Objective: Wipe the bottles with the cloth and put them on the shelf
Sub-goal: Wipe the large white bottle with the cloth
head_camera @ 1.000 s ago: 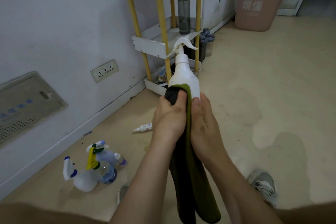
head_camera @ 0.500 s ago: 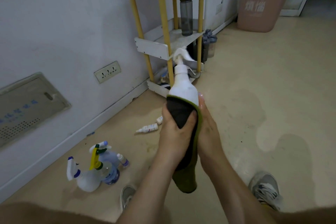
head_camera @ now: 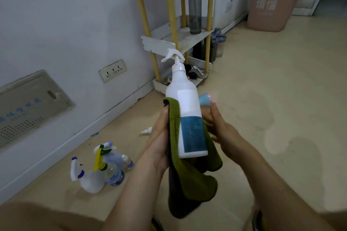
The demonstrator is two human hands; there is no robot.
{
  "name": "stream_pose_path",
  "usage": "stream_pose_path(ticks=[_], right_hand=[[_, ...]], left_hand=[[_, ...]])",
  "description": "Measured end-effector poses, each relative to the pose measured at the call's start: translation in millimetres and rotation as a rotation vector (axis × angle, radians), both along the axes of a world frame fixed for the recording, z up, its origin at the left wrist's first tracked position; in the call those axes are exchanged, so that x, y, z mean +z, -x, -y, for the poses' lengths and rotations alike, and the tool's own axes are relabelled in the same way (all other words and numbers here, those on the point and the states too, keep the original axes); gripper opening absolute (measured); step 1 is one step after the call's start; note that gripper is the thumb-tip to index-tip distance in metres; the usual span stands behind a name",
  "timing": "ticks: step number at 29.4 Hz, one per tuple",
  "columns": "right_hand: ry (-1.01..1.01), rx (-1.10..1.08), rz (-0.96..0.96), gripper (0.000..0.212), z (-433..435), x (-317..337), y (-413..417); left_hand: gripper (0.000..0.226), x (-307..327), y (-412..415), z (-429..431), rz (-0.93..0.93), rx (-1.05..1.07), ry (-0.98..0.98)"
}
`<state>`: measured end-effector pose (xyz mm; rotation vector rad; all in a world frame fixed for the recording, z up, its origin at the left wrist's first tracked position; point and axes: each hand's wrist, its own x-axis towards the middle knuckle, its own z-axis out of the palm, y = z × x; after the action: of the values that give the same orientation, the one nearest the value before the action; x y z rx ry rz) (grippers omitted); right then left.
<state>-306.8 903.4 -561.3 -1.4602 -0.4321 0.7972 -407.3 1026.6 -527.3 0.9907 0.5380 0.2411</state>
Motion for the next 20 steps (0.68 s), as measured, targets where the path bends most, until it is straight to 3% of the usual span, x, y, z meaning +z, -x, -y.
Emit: stream_pose_path(ticks=[2, 3, 7, 9, 11, 13, 17, 20], right_hand=[[0.125, 0.185, 0.017, 0.070, 8, 0, -6], [0.173, 0.207, 0.053, 0.067, 9, 0, -10], [0.135, 0.041, 0.109, 0.013, 10, 14, -22], [0.072, -0.050, 0.052, 0.005, 6, 17, -18], [-0.094, -0.141, -0.173, 0.016, 1, 11, -1], [-0.250, -0.199, -0.342, 0.029, -6, 9, 21], [-0.290, -0.192, -0.218, 0.076, -23, 3, 45], [-0.160, -0.231, -0.006, 0.074, -30, -6, 53]], left_hand=[[0.039, 7, 4, -3, 0.041, -0.025, 0.024], [0.036, 10, 5, -5, 0.046, -0.031, 0.003], [0.028, 10, 7, -19, -0.109, -0.146, -0.353], [0.014, 6, 5, -20, -0.193, -0.134, -0.487], [0.005, 5, 2, -14, -0.230, -0.058, -0.506], [0.014, 3, -4, -10, -0.201, 0.042, -0.584], [0.069, -17, -7, 1, -0.186, 0.032, -0.724], [0.071, -32, -2, 8, -0.187, 0.007, -0.755]])
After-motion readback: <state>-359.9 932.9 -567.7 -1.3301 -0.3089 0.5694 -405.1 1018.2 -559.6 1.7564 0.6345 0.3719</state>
